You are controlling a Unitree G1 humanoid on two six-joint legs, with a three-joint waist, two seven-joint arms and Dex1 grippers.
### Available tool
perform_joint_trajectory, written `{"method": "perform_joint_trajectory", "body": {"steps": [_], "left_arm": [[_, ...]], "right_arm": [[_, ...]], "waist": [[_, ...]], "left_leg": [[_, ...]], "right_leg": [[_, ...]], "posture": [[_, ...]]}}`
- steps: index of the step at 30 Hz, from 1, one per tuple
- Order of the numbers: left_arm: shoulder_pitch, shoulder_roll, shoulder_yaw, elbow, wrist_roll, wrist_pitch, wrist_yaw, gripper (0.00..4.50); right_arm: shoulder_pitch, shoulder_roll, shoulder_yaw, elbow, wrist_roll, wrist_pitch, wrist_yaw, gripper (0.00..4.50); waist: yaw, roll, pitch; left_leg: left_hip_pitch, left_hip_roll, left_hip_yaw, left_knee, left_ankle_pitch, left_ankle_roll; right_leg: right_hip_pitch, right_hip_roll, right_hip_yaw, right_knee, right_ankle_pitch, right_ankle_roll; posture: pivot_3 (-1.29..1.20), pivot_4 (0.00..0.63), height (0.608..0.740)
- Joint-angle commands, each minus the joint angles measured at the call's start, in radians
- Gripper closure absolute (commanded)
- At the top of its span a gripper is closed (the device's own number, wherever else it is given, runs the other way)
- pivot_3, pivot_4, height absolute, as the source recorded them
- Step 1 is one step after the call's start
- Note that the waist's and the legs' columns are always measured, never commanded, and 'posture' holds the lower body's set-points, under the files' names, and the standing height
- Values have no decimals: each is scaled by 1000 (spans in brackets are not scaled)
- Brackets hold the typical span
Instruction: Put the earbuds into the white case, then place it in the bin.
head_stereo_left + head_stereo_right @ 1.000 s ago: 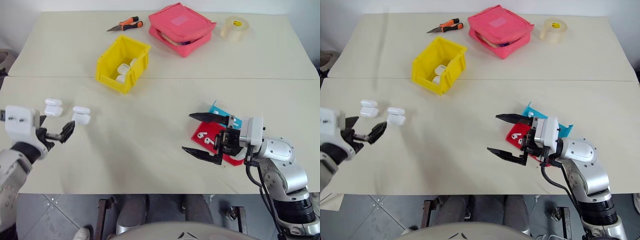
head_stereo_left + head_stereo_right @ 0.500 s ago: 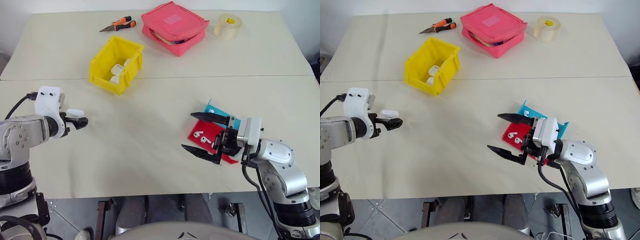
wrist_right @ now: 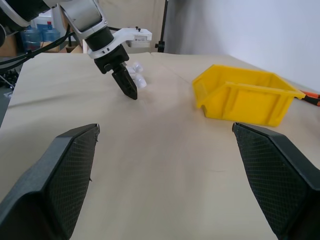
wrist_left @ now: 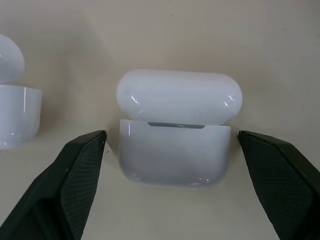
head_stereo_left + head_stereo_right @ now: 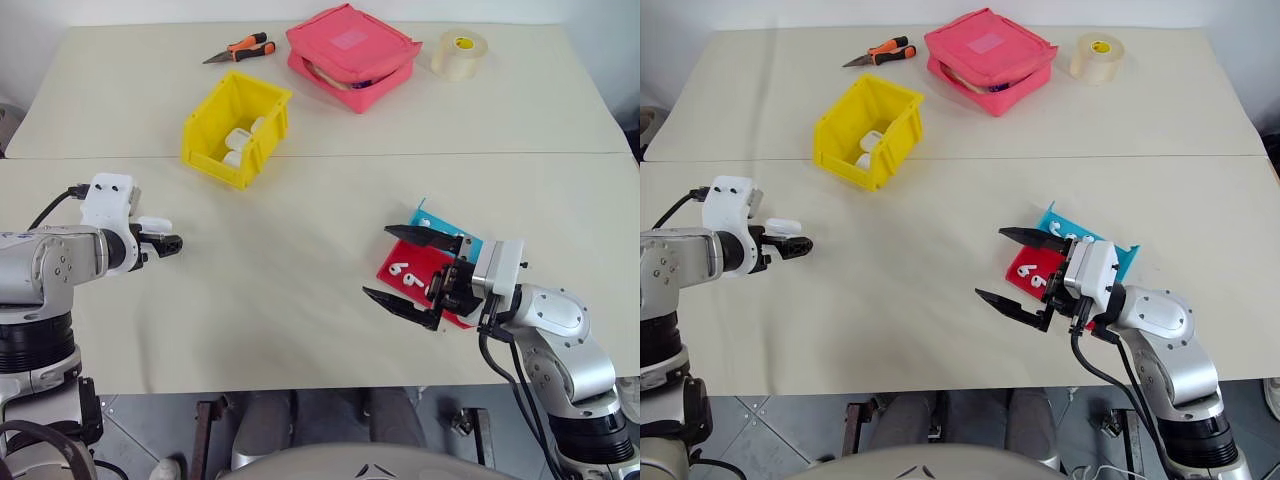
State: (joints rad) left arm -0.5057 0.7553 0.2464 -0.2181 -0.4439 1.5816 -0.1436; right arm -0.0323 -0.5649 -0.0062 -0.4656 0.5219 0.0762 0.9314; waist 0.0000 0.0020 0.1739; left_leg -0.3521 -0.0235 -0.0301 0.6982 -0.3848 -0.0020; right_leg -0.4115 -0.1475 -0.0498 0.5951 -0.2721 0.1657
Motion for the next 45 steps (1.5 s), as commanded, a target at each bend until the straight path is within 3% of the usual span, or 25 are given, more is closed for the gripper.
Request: {"method": "perform_joint_trajectory", "body": {"steps": [1,3,9,13,19,22,27,31,37,45], "left_arm": [[33,27,-14,-16,20,30,-17,1229],[57,50,-16,-31,18,33,-34,1705],[106,69,13,-41,31,-15,-67,1705],[130,27,53,-82,-6,-88,-115,1705],[266,-47,97,-164,-69,-667,-435,1705],[332,-139,124,-148,-89,-1020,-613,1705],[298,-308,29,-75,-126,-1298,-782,1705],[241,-420,-82,-26,-133,-1364,-825,1705],[177,-591,-249,139,-116,-1579,-1021,1705],[70,-724,-328,331,-105,-1761,-1141,1705]], "right_arm": [[4,0,-16,-44,-3,-19,-10,0],[4,1,-15,-43,-4,-20,-13,0],[-6,5,-6,-28,-7,-25,-8,0],[-13,3,-7,-19,-3,-25,-2,0],[-15,-10,-22,-9,4,-21,13,0],[-8,-33,-49,-12,13,-9,22,0],[27,-79,-118,-51,32,24,2,0],[113,-109,-200,-111,41,45,-25,0],[322,-124,-423,-238,51,94,-90,0],[694,-107,-703,-321,104,219,-75,0]], "waist": [[-1,0,0],[-5,0,0],[-7,1,0],[-5,1,0],[3,0,0],[0,1,0],[12,1,0],[25,1,0],[27,1,-1],[30,1,-1]], "left_leg": [[0,0,0,0,0,0],[0,0,0,0,0,0],[1,1,1,-1,0,0],[1,1,1,-1,0,0],[-1,1,0,0,0,0],[-1,1,1,0,0,0],[-1,1,8,1,0,0],[-1,0,10,2,0,1],[-1,0,12,2,-1,3],[0,0,13,2,-1,5]], "right_leg": [[0,0,0,0,0,0],[0,0,0,0,0,0],[-1,0,0,0,0,0],[-1,0,1,0,0,0],[-1,-1,0,-2,0,0],[0,-1,-1,-2,0,0],[2,-1,-3,-3,0,0],[2,-1,-2,-3,1,1],[2,-1,-2,-3,1,2],[4,-1,-1,-4,2,3]], "posture": [[0,150,740],[0,150,740],[0,150,740],[0,150,740],[0,150,740],[0,150,740],[0,150,740],[0,150,740],[0,150,740],[0,150,740]]}}
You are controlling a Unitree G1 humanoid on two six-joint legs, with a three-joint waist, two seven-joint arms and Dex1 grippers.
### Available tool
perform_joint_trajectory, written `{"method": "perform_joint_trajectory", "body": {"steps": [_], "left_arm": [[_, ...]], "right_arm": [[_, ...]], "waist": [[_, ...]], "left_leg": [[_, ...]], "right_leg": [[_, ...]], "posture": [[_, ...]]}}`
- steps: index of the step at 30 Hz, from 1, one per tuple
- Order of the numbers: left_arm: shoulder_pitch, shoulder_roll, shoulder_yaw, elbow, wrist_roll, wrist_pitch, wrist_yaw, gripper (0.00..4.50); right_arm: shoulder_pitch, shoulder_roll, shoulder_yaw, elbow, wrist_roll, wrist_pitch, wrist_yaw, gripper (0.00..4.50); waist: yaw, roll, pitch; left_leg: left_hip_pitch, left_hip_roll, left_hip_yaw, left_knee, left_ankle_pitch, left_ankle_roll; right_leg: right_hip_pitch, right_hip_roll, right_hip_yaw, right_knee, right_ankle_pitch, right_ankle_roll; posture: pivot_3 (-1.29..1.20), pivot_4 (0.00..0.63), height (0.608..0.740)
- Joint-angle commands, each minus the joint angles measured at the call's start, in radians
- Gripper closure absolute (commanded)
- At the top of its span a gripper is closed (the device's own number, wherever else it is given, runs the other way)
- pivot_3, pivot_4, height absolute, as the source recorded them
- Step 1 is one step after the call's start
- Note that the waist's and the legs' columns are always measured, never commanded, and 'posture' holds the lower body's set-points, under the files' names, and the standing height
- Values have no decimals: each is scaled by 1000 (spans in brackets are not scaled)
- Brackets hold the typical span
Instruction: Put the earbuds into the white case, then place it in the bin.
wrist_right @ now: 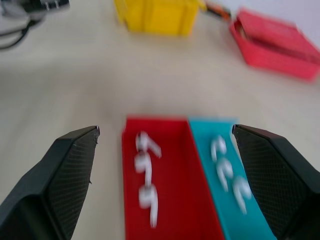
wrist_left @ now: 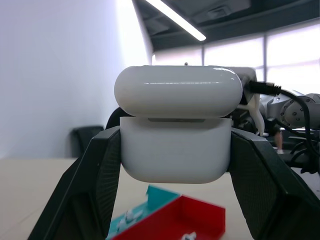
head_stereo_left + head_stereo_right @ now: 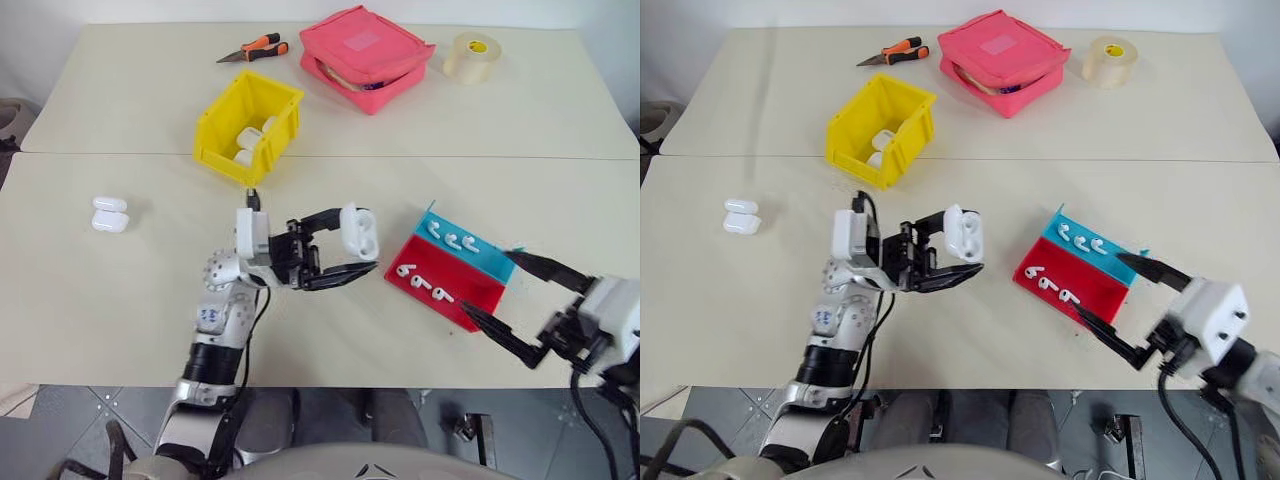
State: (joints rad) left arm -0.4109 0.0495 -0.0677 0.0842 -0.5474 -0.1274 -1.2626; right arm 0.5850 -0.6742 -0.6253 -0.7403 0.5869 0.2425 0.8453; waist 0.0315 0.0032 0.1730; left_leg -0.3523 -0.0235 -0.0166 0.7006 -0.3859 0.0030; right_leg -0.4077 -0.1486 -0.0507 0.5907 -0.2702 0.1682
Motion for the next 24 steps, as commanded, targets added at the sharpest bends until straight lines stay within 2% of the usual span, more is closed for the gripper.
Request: {"method": "perform_joint_trajectory", "body": {"steps": [1,4,7,11,16,24], "left_arm": [[-34,-23,-18,40,-1,-50,-22,1705],[-49,-4,-38,58,-9,-35,-69,1705],[-64,12,-48,79,4,-38,-81,1705],[-63,32,-67,73,44,-57,-68,1705],[-36,43,-77,50,65,-78,-39,1705],[5,43,-97,3,76,-83,3,1705]], "right_arm": [[124,1,-109,-59,46,87,12,0],[204,-82,-143,-131,23,280,-43,0],[74,-170,-103,-161,171,421,-127,0],[-64,-318,-20,-158,204,611,-194,0],[-329,-456,184,-92,245,777,-265,0],[-687,-492,565,36,128,879,-278,0]], "waist": [[-1,0,0],[-6,1,0],[-13,-2,-1],[2,1,-3],[6,1,-2],[-1,0,-2]], "left_leg": [[0,0,0,0,0,0],[0,0,0,-1,0,1],[1,1,1,0,-1,1],[1,1,-1,0,0,1],[-1,1,-1,1,-1,1],[-2,1,-1,2,-1,2]], "right_leg": [[0,0,0,0,0,0],[0,0,1,0,0,0],[0,0,1,0,0,0],[0,0,-1,0,1,0],[0,0,-2,-2,1,-1],[0,-1,-3,-3,2,-1]], "posture": [[0,150,740],[0,150,740],[0,150,740],[0,150,740],[0,150,740],[0,150,740]]}}
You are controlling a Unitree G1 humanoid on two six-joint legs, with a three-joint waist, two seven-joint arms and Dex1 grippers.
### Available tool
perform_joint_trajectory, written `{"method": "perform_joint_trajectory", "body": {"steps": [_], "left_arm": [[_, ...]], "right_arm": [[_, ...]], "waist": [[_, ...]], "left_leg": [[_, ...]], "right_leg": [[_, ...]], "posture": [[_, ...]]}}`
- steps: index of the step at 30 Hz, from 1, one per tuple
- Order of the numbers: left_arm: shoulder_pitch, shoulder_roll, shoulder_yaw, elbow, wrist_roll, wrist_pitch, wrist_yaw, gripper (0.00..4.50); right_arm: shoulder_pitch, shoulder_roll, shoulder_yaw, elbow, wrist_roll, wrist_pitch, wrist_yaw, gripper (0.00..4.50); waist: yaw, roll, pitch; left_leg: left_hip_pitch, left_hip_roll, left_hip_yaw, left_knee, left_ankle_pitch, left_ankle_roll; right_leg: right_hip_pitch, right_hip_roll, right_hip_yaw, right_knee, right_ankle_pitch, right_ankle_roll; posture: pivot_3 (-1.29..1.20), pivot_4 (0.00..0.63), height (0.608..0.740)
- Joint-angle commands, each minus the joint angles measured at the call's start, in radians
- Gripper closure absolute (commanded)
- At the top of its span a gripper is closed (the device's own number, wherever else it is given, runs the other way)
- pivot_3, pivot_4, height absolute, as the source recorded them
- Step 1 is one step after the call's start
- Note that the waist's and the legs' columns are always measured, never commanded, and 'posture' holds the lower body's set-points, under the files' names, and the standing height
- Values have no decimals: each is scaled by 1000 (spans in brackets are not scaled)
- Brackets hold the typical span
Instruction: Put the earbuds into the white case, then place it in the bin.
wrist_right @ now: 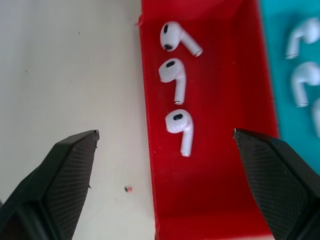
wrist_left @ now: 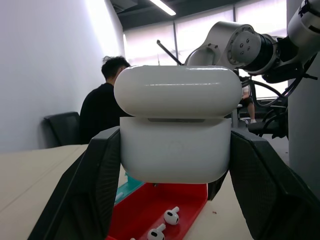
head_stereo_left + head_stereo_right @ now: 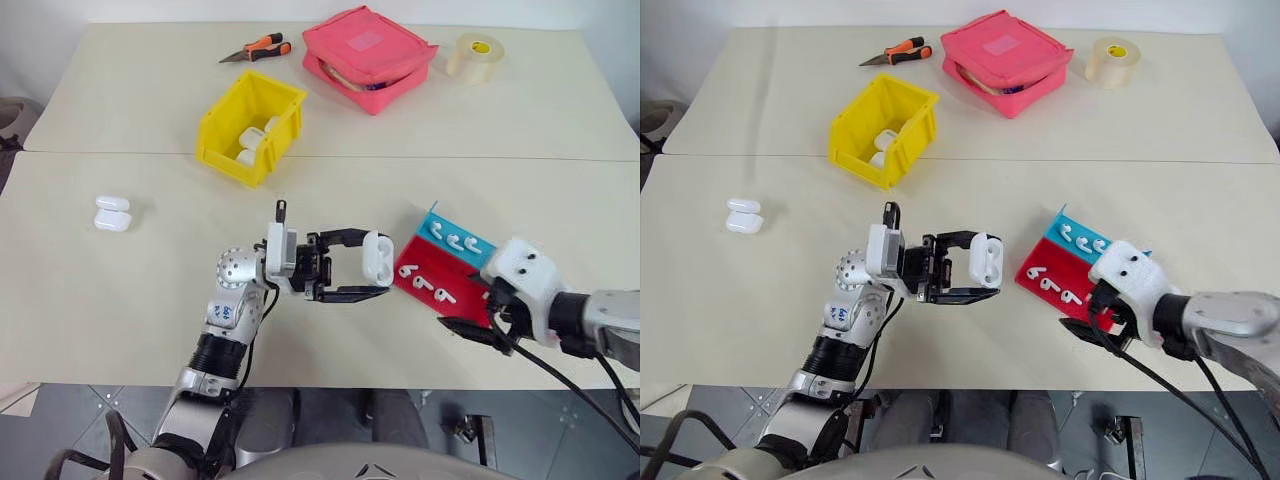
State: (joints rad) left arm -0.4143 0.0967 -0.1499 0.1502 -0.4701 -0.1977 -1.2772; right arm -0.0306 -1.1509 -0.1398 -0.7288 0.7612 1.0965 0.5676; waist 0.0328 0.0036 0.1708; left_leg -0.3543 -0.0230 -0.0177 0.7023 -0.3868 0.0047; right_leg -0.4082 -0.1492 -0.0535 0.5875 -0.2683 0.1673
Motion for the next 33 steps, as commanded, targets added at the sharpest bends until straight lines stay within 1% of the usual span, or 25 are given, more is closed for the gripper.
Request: {"method": "perform_joint_trajectory", "body": {"steps": [1,6,10,15,27,28,29,31,33], "left_arm": [[12,-5,-18,-69,0,-12,23,1705],[23,-5,-31,-92,-3,-9,39,1705],[28,-3,-37,-99,-4,-12,43,1705],[28,3,-36,-100,-5,-12,44,1705],[25,1,-37,-96,-6,-15,45,1705],[25,1,-37,-95,-5,-16,44,1704],[24,1,-38,-94,-5,-16,43,1704],[23,0,-38,-93,-4,-17,42,1704],[23,0,-39,-92,-4,-18,42,1704]], "right_arm": [[-100,-19,112,36,-61,34,4,0],[-199,-23,213,72,-115,65,28,0],[-247,-20,272,76,-149,86,43,0],[-300,7,319,79,-175,112,50,0],[-352,9,402,74,-228,146,92,0],[-356,9,409,74,-232,147,95,374],[-359,12,414,73,-236,147,97,580],[-363,21,420,70,-240,151,99,1170],[-366,30,423,67,-243,156,98,1872]], "waist": [[-2,0,0],[-6,0,0],[-6,0,0],[-7,0,0],[-8,0,0],[-8,0,0],[-8,0,0],[-8,0,0],[-8,0,0]], "left_leg": [[0,0,0,0,0,0],[0,0,0,0,0,0],[0,0,0,0,0,0],[-1,0,0,0,0,0],[0,0,0,0,0,0],[0,0,0,0,0,0],[0,0,0,0,0,0],[0,0,0,0,0,0],[0,0,0,0,0,0]], "right_leg": [[0,0,0,0,0,0],[0,0,-1,0,0,0],[-1,0,-1,0,0,0],[-1,0,-1,0,0,0],[-1,0,-1,0,0,0],[-1,0,-1,0,0,0],[-1,0,-1,0,0,0],[-1,0,-1,0,0,0],[-1,0,-1,0,0,0]], "posture": [[0,150,740],[0,150,740],[0,150,740],[0,150,740],[0,150,740],[0,150,740],[0,150,740],[0,150,740],[0,150,740]]}}
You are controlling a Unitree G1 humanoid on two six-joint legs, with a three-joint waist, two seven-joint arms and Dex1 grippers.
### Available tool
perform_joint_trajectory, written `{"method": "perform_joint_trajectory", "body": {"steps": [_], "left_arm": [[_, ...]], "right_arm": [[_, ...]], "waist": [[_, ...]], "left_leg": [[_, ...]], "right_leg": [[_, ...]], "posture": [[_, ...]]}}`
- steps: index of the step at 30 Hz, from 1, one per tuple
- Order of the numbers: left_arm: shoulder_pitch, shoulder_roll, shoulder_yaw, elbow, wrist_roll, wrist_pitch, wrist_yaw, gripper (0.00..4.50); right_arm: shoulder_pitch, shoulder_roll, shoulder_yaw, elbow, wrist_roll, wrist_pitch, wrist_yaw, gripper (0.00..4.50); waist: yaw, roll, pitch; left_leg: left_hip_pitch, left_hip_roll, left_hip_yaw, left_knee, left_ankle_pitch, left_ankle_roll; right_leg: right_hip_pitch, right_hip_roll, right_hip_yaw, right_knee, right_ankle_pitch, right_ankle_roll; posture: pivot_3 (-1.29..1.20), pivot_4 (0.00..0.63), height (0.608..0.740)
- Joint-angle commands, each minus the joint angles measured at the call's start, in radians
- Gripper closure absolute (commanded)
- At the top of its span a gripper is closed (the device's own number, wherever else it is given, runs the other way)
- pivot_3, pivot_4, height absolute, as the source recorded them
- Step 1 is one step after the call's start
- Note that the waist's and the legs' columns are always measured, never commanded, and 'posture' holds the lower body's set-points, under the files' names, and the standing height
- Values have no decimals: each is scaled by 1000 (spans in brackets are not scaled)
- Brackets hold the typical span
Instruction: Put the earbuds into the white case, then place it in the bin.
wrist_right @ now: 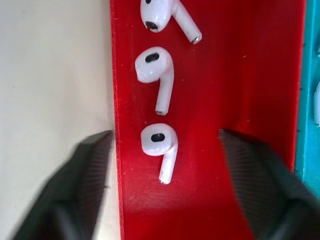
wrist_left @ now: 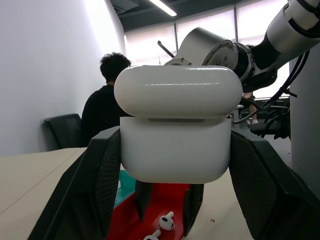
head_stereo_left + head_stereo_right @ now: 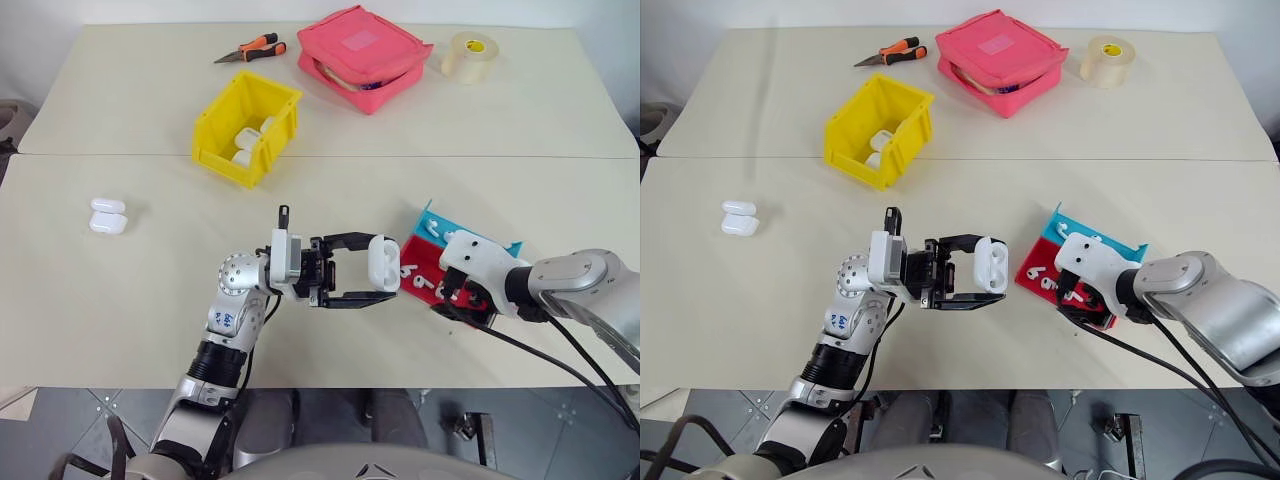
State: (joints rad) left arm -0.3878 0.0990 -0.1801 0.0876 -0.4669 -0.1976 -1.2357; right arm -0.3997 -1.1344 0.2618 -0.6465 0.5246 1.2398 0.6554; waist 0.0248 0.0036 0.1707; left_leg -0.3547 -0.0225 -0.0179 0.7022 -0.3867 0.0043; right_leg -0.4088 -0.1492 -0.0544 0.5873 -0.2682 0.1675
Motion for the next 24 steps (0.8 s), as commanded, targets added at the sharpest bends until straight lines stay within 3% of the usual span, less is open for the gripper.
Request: {"method": "perform_joint_trajectory", "body": {"steps": [1,2,16,24], "left_arm": [[-4,-3,-8,-29,-7,-18,1,1704],[-4,-3,-8,-29,-8,-18,1,1704],[-3,-4,-7,-32,-9,-16,5,1704],[-2,-3,-6,-34,-7,-17,9,1704]], "right_arm": [[4,15,23,-17,-9,15,10,2223],[6,14,27,-21,-13,16,11,2507],[0,-60,76,-32,-85,-24,83,2507],[-1,-49,82,-28,-119,-38,109,2507]], "waist": [[0,0,0],[1,0,0],[2,0,0],[1,0,0]], "left_leg": [[0,0,0,0,0,0],[0,0,0,0,0,0],[0,0,0,0,0,0],[0,0,0,0,0,0]], "right_leg": [[0,0,0,0,0,0],[0,0,0,0,0,0],[0,0,0,0,0,0],[0,0,0,0,0,0]], "posture": [[0,150,740],[0,150,740],[0,150,740],[0,150,740]]}}
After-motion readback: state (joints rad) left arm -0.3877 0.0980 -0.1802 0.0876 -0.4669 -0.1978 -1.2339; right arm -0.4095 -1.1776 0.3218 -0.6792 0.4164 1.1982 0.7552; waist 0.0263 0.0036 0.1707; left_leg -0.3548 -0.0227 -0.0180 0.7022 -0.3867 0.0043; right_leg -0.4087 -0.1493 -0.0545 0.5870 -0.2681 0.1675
